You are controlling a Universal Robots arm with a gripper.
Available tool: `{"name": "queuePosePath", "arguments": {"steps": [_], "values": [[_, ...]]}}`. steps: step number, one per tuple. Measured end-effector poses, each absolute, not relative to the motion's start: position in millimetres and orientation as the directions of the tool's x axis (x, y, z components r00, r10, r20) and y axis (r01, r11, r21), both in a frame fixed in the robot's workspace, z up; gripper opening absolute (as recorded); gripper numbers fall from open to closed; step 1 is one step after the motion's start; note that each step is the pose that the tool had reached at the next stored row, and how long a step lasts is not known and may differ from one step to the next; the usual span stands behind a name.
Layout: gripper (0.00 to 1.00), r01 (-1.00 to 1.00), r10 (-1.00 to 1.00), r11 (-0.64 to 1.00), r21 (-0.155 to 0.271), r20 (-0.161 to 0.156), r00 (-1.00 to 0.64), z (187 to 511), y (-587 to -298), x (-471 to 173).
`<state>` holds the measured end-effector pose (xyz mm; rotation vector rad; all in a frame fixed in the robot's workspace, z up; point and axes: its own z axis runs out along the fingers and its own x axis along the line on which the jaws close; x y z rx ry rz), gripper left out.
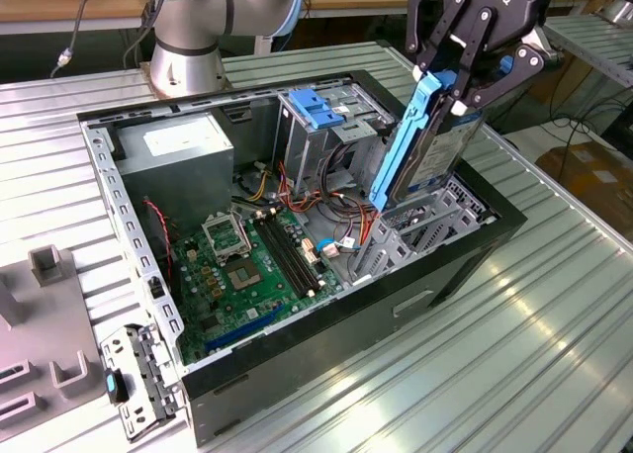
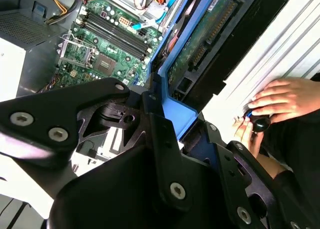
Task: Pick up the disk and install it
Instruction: 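Insert the disk into the insertion slot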
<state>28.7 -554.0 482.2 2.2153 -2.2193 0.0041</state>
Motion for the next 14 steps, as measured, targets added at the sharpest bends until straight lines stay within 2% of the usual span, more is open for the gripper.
{"name": "queuePosePath", "arguments": {"steps": [14], "values": [[0.37, -1.000, -1.000, 0.002, 0.002, 0.006, -0.002, 476, -554, 46]]}}
